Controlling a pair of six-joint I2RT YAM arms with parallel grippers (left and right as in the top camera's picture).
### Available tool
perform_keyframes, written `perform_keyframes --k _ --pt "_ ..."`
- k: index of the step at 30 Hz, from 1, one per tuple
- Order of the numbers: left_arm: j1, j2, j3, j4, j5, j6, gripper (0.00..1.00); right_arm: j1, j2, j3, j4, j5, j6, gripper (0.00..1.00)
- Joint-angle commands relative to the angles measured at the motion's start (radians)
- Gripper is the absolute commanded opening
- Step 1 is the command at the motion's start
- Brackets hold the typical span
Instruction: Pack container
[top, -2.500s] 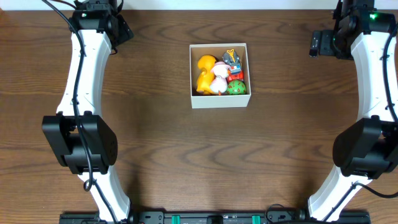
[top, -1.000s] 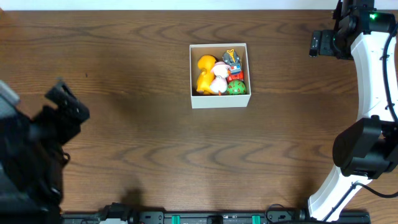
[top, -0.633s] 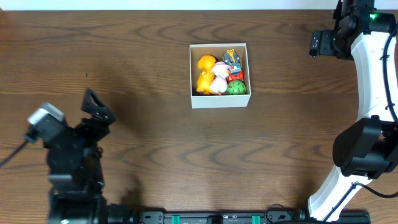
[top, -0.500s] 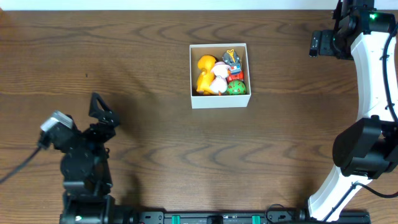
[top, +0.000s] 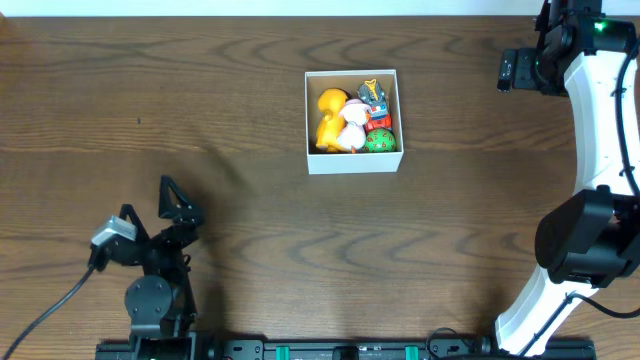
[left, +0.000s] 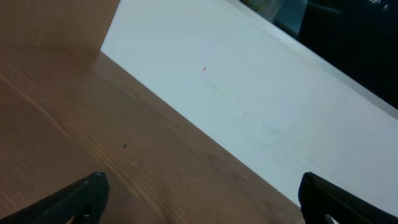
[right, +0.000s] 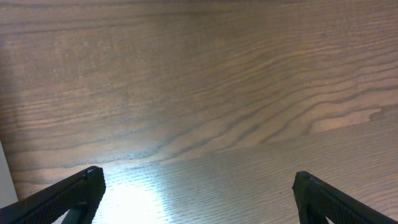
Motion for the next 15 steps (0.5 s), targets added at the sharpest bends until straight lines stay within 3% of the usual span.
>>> perform_keyframes --k 1,15 --pt "0.002 -0.058 -0.042 0.005 -0.006 0.006 0.98 -0.003 -0.005 0.017 -0.001 0.006 0.017 0.99" --pt "0.002 -0.156 -0.14 0.0 -0.005 0.001 0.98 -0.005 -0.005 0.017 -0.001 0.006 0.017 0.99"
